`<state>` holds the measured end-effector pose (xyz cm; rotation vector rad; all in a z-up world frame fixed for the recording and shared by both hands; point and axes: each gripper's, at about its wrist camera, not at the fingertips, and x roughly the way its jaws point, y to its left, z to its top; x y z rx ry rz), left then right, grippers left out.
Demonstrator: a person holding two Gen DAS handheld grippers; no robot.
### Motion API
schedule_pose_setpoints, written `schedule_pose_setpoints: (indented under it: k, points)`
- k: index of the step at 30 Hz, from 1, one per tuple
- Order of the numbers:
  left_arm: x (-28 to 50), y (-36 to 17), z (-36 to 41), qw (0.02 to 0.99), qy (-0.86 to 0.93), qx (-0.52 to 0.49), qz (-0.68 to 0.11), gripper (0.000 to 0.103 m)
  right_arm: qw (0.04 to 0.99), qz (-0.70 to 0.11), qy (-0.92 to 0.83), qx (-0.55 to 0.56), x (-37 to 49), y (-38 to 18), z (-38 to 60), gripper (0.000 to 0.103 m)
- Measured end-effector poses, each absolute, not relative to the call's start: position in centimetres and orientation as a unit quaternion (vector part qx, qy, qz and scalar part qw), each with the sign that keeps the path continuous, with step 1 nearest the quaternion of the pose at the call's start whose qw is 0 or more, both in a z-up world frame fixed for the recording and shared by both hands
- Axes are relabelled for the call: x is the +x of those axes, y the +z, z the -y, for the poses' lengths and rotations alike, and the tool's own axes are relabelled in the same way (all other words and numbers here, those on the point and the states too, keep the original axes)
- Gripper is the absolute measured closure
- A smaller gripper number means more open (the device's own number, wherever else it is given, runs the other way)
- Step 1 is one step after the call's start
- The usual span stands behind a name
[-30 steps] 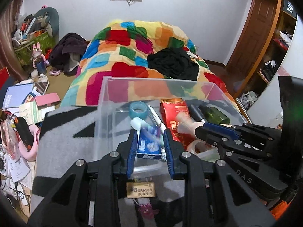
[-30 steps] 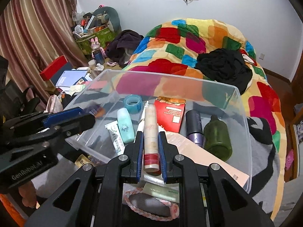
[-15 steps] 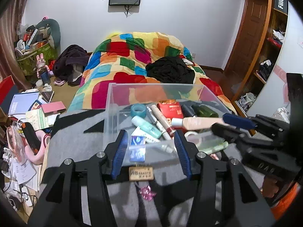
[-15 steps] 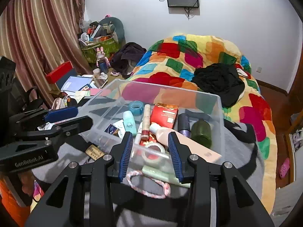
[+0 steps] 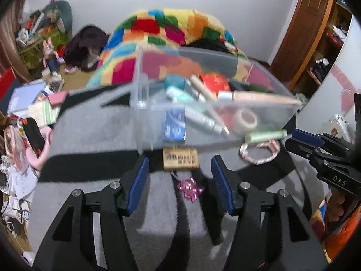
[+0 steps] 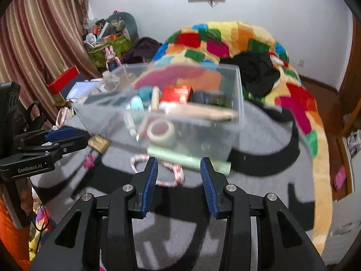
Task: Organize objects
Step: 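Grasp the wooden eraser with the left tool while the right tool grasps the rope toy, then drop the eraser into the box with the left tool while the right tool drops the rope toy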
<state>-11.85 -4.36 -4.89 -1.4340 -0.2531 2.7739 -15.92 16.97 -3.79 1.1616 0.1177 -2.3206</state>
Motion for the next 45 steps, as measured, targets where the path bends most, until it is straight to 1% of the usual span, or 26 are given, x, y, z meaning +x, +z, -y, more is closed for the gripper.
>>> schedule_pose_setpoints:
  k: [11,12,13,14,15,17,25,32,45]
  points:
    - [-14.4,-6.8,3.5,-0.004,0.870,-0.490,0.058,0.046,0.247,-0.050,-0.850,0.462,-16.7,-6.4,-15.3,0.068]
    - [-14.3,-6.9,3.5,-0.009,0.872,-0.487,0.055,0.046,0.245,-0.053,-0.852,0.460,-16.7,-6.4,-15.2,0.071]
    - [-14.2,-6.9,3.4,-0.010,0.873,-0.484,0.053,0.050,0.242,-0.055,-0.853,0.458,-16.5,-6.4,-15.2,0.075]
    - [-14.2,-6.9,3.3,-0.010,0.875,-0.481,0.051,0.054,0.240,-0.059,-0.855,0.456,-16.4,-6.5,-15.2,0.084]
    - [-14.0,-6.8,3.3,-0.008,0.876,-0.479,0.049,0.061,0.241,-0.058,-0.855,0.455,-16.4,-6.5,-15.2,0.090]
    - [-13.7,-6.8,3.1,-0.004,0.878,-0.476,0.047,0.063,0.244,-0.054,-0.855,0.454,-16.3,-6.4,-15.3,0.092]
    - [-11.4,-6.4,3.1,0.003,0.886,-0.459,0.065,0.063,0.257,-0.054,-0.856,0.446,-14.4,-6.0,-15.9,0.092]
    - [-9.6,-5.1,2.8,0.019,0.894,-0.440,0.078,0.063,0.268,-0.035,-0.864,0.425,-13.5,-3.8,-16.9,0.092]
    - [-8.5,-0.5,2.8,0.008,0.920,-0.385,0.075,0.063,0.282,-0.016,-0.882,0.377,-13.0,0.4,-16.9,0.092]
